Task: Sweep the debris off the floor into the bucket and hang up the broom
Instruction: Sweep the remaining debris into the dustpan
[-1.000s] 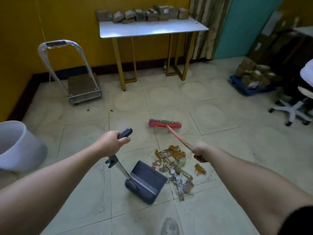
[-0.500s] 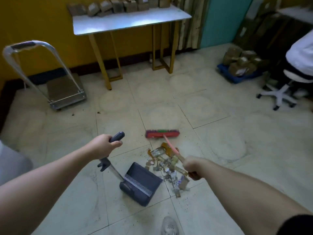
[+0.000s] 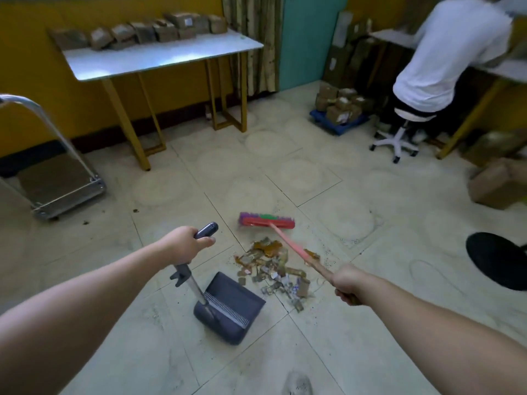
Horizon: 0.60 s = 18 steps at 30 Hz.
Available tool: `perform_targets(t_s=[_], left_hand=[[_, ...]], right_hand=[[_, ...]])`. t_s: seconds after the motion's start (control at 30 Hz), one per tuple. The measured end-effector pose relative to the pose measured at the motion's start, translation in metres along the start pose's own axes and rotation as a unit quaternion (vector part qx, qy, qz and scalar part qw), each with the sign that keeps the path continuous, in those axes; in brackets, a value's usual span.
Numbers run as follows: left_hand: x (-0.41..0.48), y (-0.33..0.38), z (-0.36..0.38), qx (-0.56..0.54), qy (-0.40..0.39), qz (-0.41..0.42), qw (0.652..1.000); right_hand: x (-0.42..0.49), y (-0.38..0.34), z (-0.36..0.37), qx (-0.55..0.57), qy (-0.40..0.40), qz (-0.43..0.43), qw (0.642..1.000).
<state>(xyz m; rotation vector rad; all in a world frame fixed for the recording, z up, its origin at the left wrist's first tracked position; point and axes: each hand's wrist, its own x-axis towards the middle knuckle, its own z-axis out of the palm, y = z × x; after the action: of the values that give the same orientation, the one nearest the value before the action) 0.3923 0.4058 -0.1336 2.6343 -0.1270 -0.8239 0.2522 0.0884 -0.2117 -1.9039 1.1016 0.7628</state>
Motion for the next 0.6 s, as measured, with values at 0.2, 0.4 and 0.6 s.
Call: perform_targets(t_s=[0.2, 0.4, 0.6], left_hand=[[-0.013, -0.018, 0.004, 0.023, -0.006, 0.006, 1.0], [-0.029, -0.046, 0.022, 0.018, -0.025, -0.009, 0.999], [-0.038, -0.065, 0.024, -0.001, -0.04, -0.017, 0.999]], right_hand=[[-0.007, -0.001, 0.01, 0.07, 0.018, 0.008, 0.997], [-0.004, 0.016, 0.039, 0.147, -0.059, 0.087, 0.984], [-0.046, 0.021, 0.078, 0.257, -0.096, 0.123, 0.954]])
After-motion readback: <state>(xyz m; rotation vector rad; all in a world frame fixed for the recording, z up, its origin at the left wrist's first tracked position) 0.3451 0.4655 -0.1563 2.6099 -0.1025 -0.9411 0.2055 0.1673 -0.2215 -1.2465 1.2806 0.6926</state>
